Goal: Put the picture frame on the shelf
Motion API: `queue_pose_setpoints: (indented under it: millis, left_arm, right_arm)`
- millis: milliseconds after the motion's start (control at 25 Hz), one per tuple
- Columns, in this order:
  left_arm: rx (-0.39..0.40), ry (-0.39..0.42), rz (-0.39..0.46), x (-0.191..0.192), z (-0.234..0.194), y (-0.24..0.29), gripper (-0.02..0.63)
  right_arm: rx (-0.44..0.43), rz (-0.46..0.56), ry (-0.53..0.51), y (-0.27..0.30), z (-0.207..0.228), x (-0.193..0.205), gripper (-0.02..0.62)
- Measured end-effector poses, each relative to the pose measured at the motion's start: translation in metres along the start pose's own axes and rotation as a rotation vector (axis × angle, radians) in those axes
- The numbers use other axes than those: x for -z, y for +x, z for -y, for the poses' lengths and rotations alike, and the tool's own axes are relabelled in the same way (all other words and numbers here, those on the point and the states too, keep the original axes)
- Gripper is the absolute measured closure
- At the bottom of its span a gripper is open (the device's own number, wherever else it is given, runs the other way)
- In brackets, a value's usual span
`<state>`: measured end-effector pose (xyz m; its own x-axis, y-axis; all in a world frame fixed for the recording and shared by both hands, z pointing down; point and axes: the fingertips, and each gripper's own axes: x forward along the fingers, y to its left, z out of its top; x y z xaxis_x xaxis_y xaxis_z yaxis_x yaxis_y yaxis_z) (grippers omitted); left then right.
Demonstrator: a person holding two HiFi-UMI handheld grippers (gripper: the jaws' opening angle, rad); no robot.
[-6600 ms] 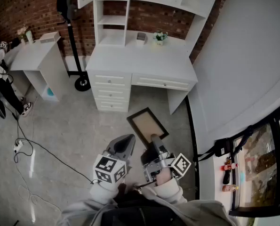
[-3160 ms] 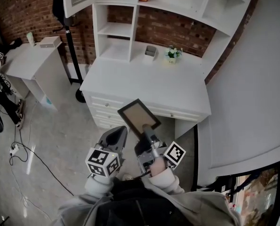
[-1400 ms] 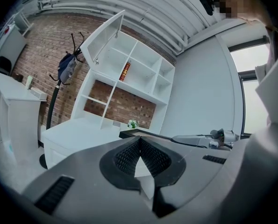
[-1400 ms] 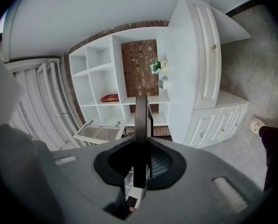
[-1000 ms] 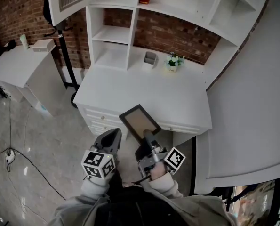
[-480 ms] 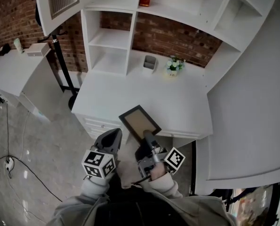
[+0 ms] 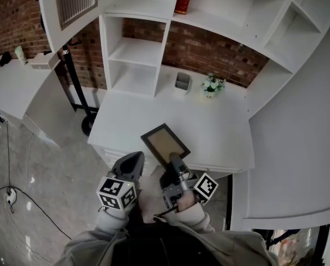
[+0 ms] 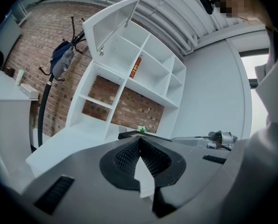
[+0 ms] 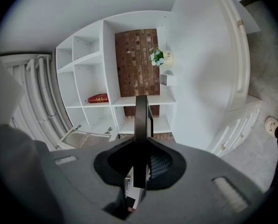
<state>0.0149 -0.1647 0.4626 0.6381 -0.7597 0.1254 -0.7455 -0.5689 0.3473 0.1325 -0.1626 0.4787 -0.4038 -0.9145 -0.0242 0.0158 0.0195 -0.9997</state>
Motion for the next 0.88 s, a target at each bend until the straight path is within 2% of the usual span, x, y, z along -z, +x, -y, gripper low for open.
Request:
queue_pose_setpoints:
  millis: [880]
  left_arm:
    - [-0.032,0.012,0.007,-0.048,-0.119,0.05,0.601]
  right_arm:
    - [0.001,-0.046,0.001,0.147,0.007,0.012,0.552]
